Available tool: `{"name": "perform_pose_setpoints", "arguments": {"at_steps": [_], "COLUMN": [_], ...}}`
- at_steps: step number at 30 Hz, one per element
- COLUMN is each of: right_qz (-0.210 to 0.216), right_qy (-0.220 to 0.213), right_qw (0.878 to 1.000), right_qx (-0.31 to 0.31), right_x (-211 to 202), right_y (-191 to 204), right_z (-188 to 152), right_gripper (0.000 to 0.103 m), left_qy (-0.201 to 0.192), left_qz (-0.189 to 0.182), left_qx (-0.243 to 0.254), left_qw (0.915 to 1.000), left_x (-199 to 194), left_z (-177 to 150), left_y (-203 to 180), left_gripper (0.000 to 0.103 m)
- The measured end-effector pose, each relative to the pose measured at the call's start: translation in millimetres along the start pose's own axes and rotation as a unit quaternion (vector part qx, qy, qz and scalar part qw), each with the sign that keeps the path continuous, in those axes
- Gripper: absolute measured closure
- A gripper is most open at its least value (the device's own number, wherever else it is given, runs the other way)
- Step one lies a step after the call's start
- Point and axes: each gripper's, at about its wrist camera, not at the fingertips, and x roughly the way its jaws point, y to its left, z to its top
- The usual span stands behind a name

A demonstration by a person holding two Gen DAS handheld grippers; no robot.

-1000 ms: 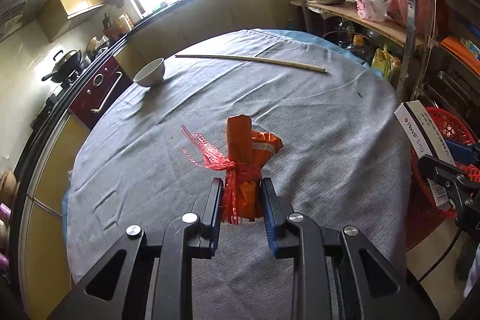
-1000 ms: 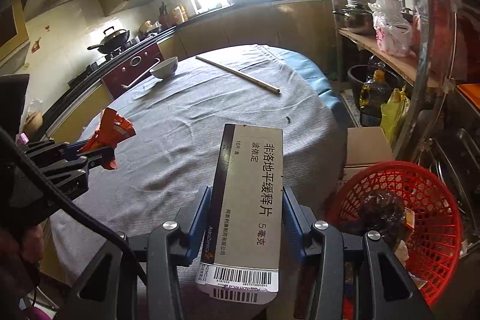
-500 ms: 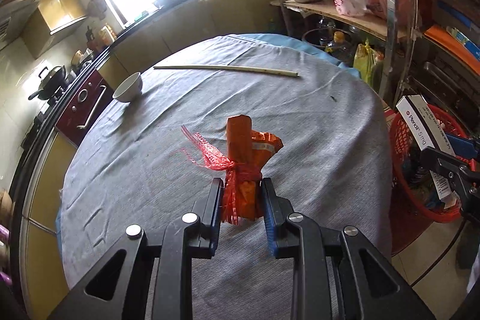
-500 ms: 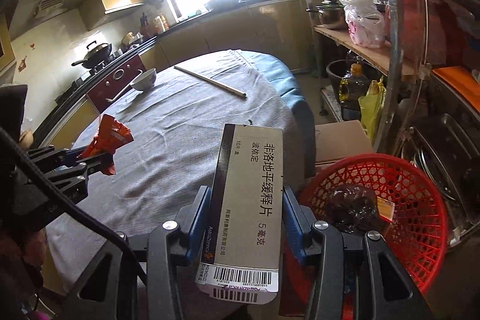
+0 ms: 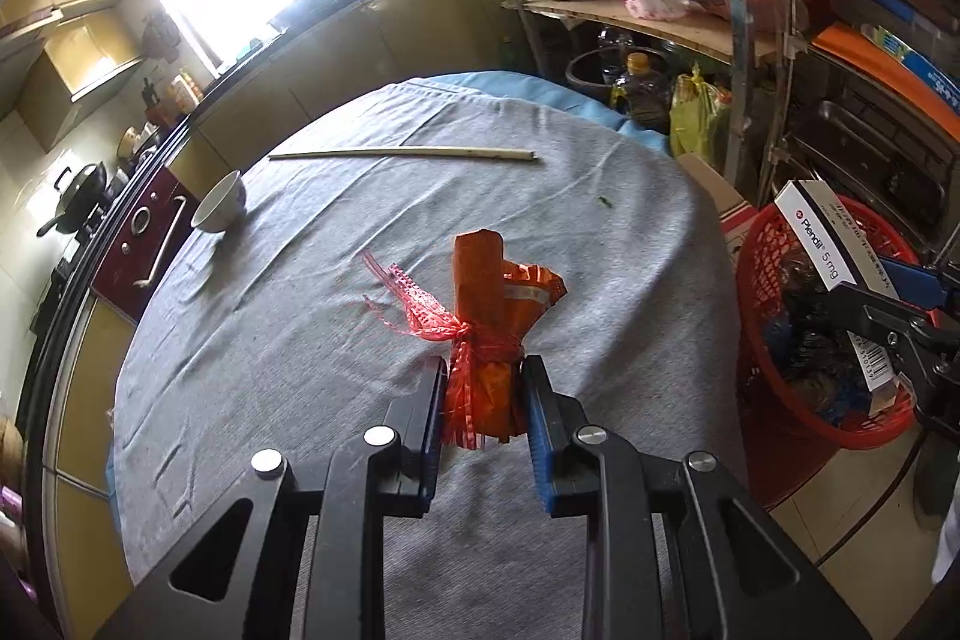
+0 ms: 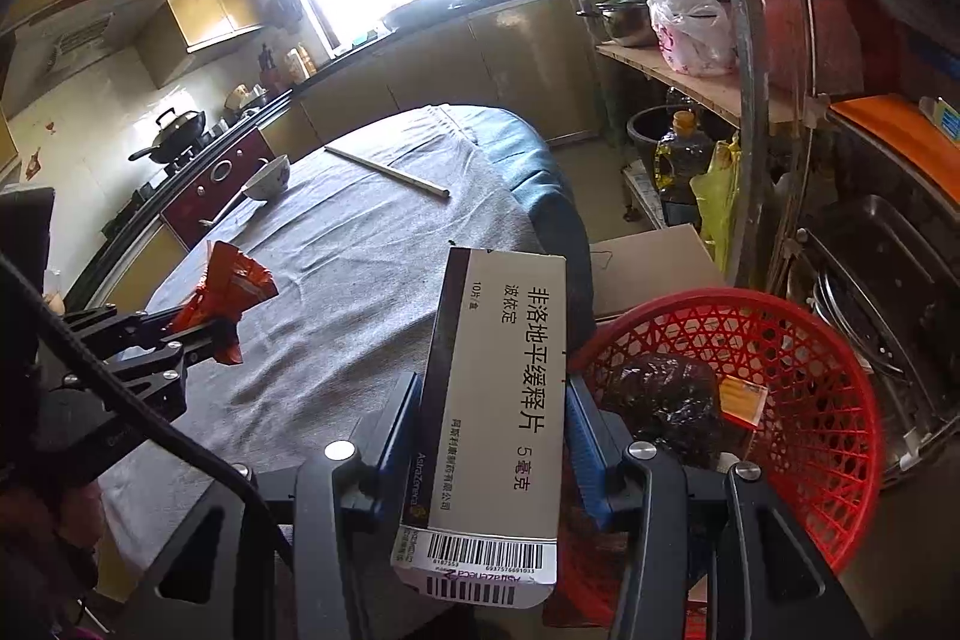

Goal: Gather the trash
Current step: 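Carry the orange wrapper and white box over the red basket with both tools, then open both tools to drop the wrapper and box into the basket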

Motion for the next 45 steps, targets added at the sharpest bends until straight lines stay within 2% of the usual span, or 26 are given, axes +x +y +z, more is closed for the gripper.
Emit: {"name": "perform_pose_setpoints", "arguments": {"at_steps": [12, 27, 45], "right_qz": [-0.006, -0.025, -0.038], "right_qy": [-0.010, -0.009, -0.008], "right_qw": [0.999, 0.993, 0.988], "right_qx": [0.052, 0.116, 0.148], "right_x": [-15, -28, -29], "right_y": [-48, -107, -133], "right_z": [-9, -25, -29], "right_gripper": [0.053, 0.053, 0.053], "left_qy": [-0.003, -0.005, -0.013], "left_qz": [-0.014, -0.035, -0.058], "left_qx": [0.050, 0.121, 0.163], "left_qw": [0.9987, 0.9920, 0.9848], "left_x": [-4, -8, -5], "left_z": [12, 18, 28], "left_y": [-48, -102, -141], "left_gripper": [0.077, 0.077, 0.077]}}
